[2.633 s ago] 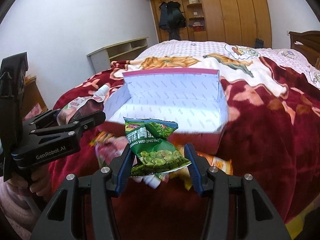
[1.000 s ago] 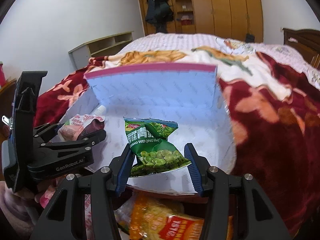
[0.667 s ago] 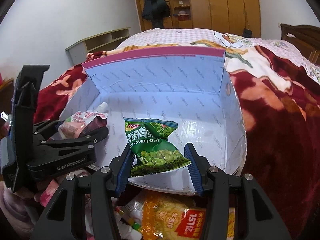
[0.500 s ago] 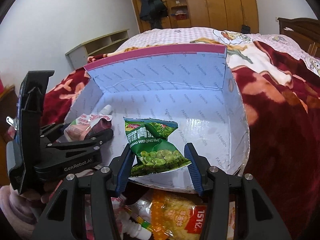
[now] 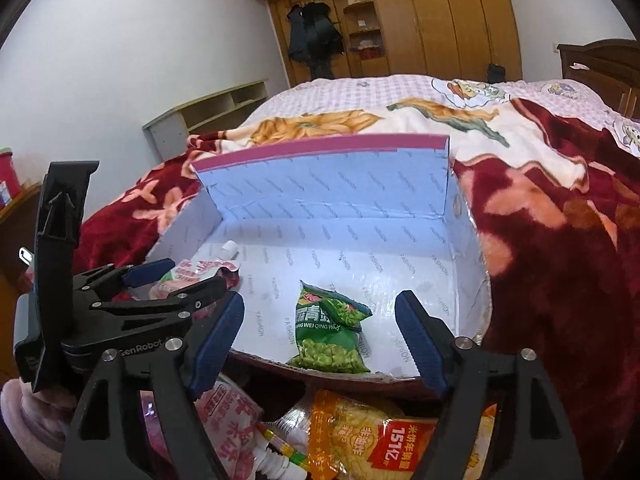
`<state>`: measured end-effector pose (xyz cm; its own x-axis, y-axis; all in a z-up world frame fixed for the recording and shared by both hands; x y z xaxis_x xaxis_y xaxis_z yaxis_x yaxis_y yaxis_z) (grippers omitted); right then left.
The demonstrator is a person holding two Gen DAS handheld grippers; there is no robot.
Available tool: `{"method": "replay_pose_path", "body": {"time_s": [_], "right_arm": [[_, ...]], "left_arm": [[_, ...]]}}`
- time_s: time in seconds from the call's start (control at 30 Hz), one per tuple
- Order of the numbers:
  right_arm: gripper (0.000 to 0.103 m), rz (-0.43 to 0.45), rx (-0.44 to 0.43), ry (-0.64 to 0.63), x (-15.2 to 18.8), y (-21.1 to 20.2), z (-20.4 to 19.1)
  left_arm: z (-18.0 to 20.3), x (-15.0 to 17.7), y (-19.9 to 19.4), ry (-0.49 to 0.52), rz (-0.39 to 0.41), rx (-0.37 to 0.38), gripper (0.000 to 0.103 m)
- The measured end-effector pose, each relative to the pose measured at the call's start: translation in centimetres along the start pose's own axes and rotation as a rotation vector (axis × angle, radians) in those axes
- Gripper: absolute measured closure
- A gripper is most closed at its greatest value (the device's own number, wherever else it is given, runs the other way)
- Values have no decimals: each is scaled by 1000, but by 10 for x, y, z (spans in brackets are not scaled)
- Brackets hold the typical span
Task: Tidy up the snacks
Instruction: 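Open the left tool to drop the pouch while the right tool releases the pea bag in the box, then move the left tool back to the pile and grasp the rainbow candy packet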
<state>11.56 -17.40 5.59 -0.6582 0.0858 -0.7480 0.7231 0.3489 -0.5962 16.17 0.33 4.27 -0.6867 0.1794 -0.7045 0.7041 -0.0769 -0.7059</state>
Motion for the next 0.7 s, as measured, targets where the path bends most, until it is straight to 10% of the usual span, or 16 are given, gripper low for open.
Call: {"method": "replay_pose_path", "body": {"time_s": [0.7], "right_arm": [[23,23,-33,31,26,-59,-5]], "left_arm": [[-6,39,-67,-55,53,7,27]]}}
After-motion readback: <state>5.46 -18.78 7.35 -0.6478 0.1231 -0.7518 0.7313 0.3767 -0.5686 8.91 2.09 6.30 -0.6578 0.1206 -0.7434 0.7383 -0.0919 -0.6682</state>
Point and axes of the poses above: each gripper's, at about its wrist camera, not at the fingertips, and y roughly the way its jaws point, z to its right, x to its underside, the point moved 3 cm from there along y, roughly the way its jaws point, and after that the axes turned 4 degrees about y, right-handed, at the moved point
